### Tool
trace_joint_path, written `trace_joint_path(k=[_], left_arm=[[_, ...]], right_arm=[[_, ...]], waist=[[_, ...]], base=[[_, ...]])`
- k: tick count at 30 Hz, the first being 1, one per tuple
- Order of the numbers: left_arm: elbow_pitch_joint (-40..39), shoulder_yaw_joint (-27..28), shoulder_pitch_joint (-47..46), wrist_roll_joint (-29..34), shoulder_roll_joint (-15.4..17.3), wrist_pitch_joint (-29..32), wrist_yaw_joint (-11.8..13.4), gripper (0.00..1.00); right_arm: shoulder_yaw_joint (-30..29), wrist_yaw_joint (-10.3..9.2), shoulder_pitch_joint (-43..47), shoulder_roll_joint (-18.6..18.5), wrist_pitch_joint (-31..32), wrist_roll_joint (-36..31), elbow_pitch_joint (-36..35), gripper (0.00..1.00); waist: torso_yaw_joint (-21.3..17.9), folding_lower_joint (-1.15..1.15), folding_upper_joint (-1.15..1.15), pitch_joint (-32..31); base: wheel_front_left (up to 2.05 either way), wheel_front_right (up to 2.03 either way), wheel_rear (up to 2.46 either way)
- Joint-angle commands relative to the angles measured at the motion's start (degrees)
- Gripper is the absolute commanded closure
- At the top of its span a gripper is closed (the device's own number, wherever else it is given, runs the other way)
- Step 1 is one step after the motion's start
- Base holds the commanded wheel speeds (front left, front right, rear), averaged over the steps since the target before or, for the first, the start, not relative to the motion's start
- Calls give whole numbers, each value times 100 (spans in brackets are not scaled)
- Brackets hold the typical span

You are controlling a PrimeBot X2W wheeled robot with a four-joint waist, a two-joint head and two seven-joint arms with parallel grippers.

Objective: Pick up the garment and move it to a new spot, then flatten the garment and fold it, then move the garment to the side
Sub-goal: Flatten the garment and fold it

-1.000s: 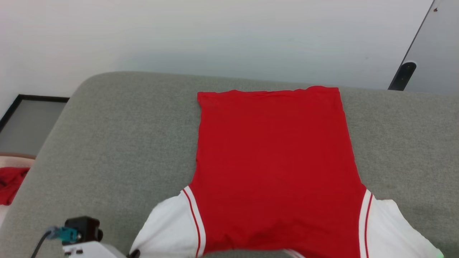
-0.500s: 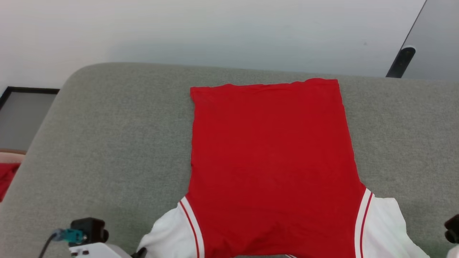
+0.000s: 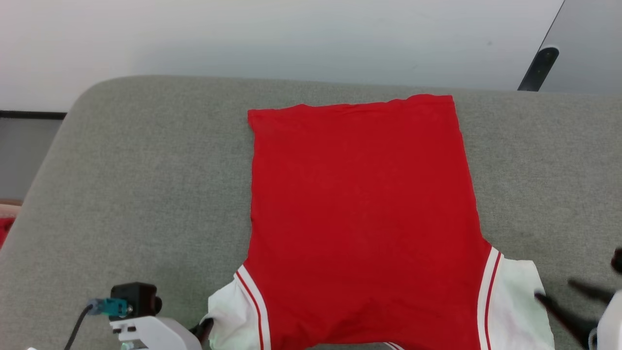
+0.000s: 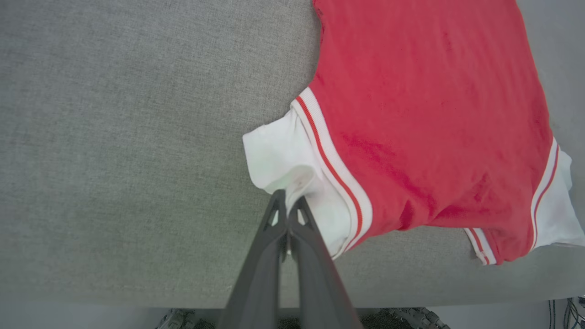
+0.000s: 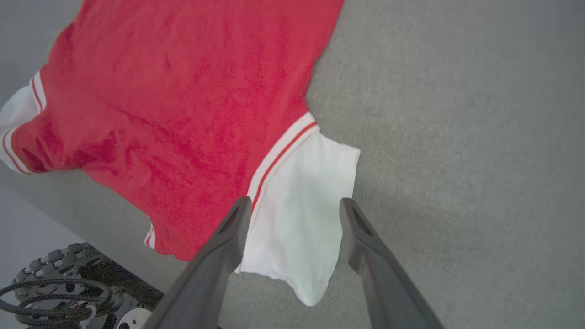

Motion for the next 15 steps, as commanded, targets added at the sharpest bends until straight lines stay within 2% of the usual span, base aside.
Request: trace_joint_path(k=[1,4,7,10,15], left_arm=[[17,-1,-77,25,-29,-37,-43,100],[32,-6,-164,62,-57,-73,-75,100],[52,-43,-315,98,-120,-110,-145,100],[104,-120,-537,150,-187,-115,-239,100],[237,-302,-988,248,-376,-107,-459,100]], right_arm=[[-34,-5,-168,29,-92,-88,-110,0],[-9,-5,-726,142,-370,-319,-232,0],[173,-5,-1474,182,-659,-558,34,0],[411,-5,-2334,221,-891,-696,599,0],[780,-5,-3669,71,-1097,-803,1833,0]], waist=[[10,0,0,45],[40,0,0,157],[124,0,0,291],[273,0,0,446],[648,0,0,756]], base=[[0,0,0],[0,0,0],[0,0,0],[0,0,0],[0,0,0]])
